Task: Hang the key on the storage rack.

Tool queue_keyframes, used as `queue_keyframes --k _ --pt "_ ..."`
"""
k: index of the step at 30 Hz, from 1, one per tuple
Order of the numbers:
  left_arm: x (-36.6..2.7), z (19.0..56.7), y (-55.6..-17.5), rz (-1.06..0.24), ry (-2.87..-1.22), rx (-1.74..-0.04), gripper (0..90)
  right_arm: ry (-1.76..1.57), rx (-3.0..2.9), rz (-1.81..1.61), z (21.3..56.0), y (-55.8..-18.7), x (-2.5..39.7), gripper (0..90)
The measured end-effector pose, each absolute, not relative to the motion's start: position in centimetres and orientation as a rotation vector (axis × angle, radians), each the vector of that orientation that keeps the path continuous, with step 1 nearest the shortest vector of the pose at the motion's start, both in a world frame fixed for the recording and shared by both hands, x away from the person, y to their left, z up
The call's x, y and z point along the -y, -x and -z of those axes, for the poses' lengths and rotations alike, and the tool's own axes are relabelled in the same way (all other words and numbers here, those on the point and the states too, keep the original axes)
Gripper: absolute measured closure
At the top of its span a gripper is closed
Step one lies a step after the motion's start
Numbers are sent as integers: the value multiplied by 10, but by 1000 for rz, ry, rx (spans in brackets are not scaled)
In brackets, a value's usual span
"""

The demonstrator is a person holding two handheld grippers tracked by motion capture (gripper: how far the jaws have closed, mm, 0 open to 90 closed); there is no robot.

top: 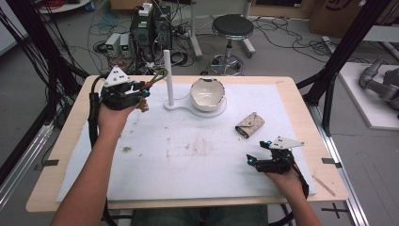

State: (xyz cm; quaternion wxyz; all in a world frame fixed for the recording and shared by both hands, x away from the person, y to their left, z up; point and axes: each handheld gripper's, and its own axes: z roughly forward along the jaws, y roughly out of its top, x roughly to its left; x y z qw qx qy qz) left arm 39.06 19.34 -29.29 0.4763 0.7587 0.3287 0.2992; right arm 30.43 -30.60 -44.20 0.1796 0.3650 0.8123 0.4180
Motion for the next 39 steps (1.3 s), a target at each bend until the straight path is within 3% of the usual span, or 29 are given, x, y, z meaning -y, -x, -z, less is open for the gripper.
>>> queue_keyframes --k 21,30,39 --pt "-177 308 -422 -754 -1925 -857 695 -1054 -2286 -1176 443 -303 312 196" --pt "-182 311 -418 -741 -1911 -902 460 -1057 -2287 -1173 444 -303 311 196" --pt "-194 332 -400 -671 -1919 -933 361 -1062 -2281 -1178 442 -302 311 196"
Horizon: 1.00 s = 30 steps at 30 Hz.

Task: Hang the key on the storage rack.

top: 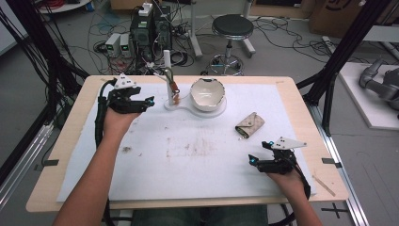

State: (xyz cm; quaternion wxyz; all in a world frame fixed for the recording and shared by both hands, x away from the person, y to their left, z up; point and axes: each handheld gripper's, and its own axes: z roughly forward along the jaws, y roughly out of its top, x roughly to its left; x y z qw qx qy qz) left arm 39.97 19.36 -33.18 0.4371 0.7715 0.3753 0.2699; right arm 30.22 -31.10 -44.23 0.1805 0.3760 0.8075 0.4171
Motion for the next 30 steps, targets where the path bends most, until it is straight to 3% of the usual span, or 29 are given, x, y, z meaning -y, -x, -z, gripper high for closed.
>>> queue_keyframes --k 17,30 --pt "-219 382 -350 -596 -1865 -949 253 -1066 -2272 -1172 442 -314 308 196" --pt "-226 421 -333 -555 -1788 -961 170 -1088 -2236 -1184 442 -319 314 196"
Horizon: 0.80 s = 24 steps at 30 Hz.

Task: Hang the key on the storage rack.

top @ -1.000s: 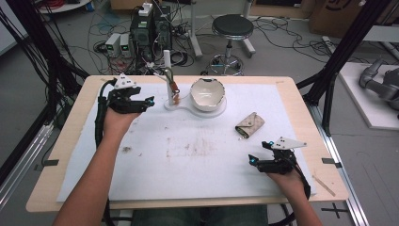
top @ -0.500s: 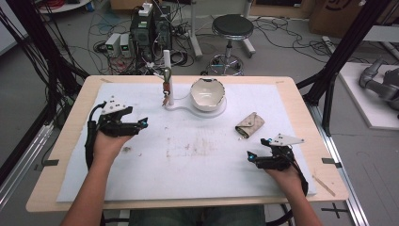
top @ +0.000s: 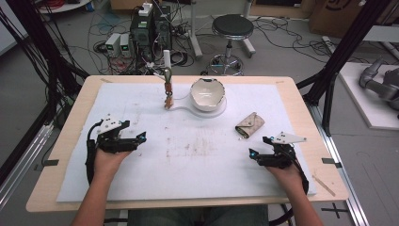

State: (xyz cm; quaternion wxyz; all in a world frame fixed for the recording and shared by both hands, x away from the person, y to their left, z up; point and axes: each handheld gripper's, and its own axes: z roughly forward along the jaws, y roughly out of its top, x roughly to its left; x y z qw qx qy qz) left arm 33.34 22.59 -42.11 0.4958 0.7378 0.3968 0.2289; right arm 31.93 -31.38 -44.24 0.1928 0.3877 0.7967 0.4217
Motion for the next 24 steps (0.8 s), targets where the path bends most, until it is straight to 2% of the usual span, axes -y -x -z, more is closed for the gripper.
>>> queue_keyframes --k 10,24 --pt "-212 425 -333 -557 -1839 -893 170 -1110 -2216 -1214 441 -324 312 196" --pt "-222 422 -335 -573 -1836 -907 170 -1119 -2227 -1201 443 -326 308 196"
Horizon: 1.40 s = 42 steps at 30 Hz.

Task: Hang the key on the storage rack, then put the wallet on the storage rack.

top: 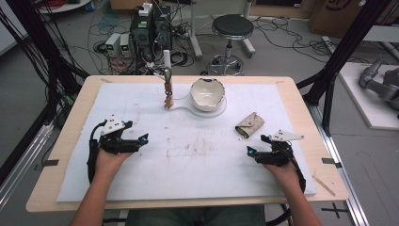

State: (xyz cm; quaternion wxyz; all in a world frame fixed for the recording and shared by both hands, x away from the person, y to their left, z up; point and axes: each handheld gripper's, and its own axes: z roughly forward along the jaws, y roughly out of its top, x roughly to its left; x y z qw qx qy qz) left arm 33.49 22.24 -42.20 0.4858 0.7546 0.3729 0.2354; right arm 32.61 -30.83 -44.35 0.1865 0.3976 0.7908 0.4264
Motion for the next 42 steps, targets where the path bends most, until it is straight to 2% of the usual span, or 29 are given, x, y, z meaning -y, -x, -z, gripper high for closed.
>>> queue_keyframes --k 19,42 --pt "-200 419 -337 -525 -1863 -887 171 -1123 -2220 -1205 441 -317 318 195" --pt "-101 403 -371 -446 -1880 -778 170 -1192 -2166 -1163 443 -272 361 196"
